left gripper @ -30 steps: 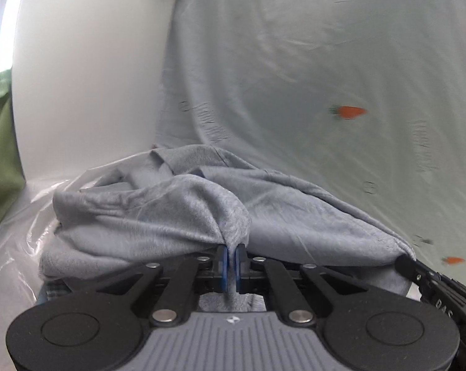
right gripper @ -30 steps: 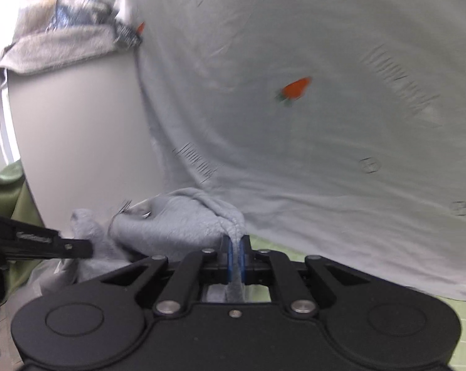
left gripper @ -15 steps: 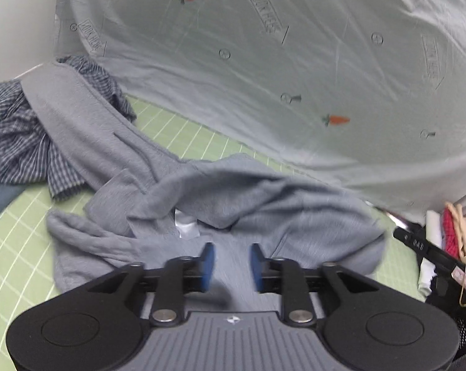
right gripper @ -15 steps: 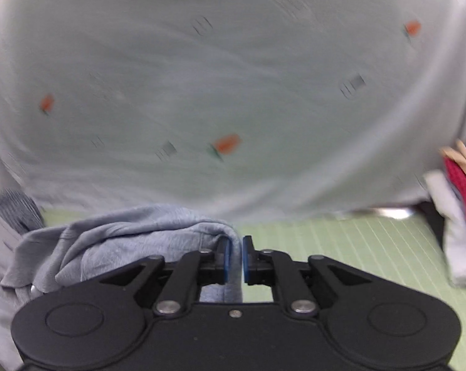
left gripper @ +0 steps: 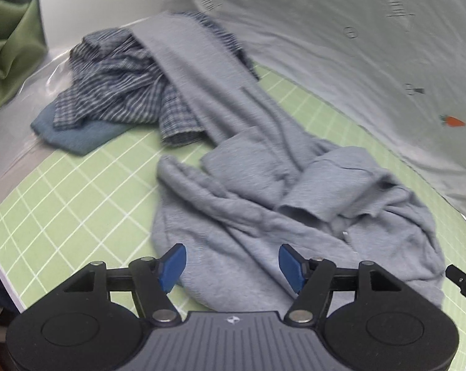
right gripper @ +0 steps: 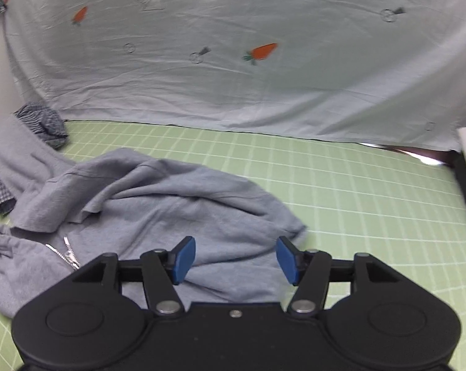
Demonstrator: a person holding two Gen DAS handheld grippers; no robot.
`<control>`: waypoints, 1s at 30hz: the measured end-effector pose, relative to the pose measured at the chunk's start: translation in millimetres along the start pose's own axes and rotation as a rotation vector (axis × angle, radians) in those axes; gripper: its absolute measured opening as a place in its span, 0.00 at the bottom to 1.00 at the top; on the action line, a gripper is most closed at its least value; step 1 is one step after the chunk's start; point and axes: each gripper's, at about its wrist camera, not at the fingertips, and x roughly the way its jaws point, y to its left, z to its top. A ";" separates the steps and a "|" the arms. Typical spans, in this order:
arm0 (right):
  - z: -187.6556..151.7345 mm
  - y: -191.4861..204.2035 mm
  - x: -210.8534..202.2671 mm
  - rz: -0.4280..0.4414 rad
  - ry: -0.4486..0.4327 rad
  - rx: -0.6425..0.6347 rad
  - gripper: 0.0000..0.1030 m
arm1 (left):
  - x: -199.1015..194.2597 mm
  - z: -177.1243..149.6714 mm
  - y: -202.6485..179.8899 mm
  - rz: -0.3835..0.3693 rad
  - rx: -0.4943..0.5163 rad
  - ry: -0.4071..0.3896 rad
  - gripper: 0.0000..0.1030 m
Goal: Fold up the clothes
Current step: 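Lift the grey hoodie off the pile and pull it onto the open mat, then lay the hoodie down and open both grippers, releasing it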
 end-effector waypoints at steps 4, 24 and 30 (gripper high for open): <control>18.4 22.1 29.7 0.092 -0.008 -0.065 0.78 | 27.7 9.1 6.4 0.023 -0.024 0.041 0.70; 67.0 -67.3 76.8 -0.135 -0.089 0.066 0.09 | 86.0 24.2 -6.3 0.060 0.014 0.176 0.72; 47.2 -195.6 56.9 -0.545 -0.034 0.412 0.11 | 85.1 17.1 -12.2 0.051 0.018 0.192 0.72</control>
